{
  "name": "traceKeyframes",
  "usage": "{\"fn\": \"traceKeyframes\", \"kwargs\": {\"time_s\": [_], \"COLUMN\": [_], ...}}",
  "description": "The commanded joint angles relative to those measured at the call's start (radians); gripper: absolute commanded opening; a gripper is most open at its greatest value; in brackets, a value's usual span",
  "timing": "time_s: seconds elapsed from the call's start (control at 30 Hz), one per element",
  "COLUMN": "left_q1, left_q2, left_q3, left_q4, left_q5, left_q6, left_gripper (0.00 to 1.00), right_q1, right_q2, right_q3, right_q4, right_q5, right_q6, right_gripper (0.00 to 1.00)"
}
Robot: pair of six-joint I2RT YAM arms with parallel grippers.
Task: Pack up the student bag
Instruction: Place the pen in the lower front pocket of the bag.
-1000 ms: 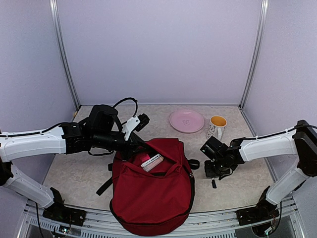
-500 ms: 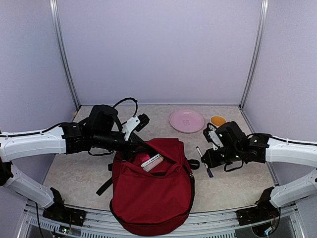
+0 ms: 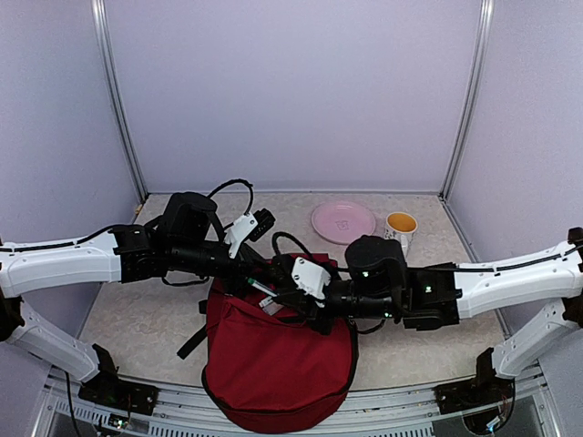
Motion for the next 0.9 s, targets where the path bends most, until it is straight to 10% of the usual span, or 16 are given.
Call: {"fn": "traceKeyframes", "kwargs": {"time_s": [0.0,0.43,0.87], "left_q1": [0.004,0.005,0.006], "left_q2": [-0.018,-0.025,-0.021], "left_q3": [0.022,0.023,0.024], "left_q4": [0.040,0.039,0.039], "left_q5": [0.025,0.030,0.027], "left_q6": [0.000,0.000,0.001], "left_gripper": [0.00,0.00,0.00], "right_q1": [0.034,0.037,0.055], "right_q2": [0.093,0.251,0.202], "right_q3": [0.031,0.012,0.101], "right_q4": [0.110,0.192,0.056], "right_q5": [0.161,0.494,0.467], "right_q6": [-0.414,-0.774,-0.579], "right_gripper": [0.00,0.01,0.64]}}
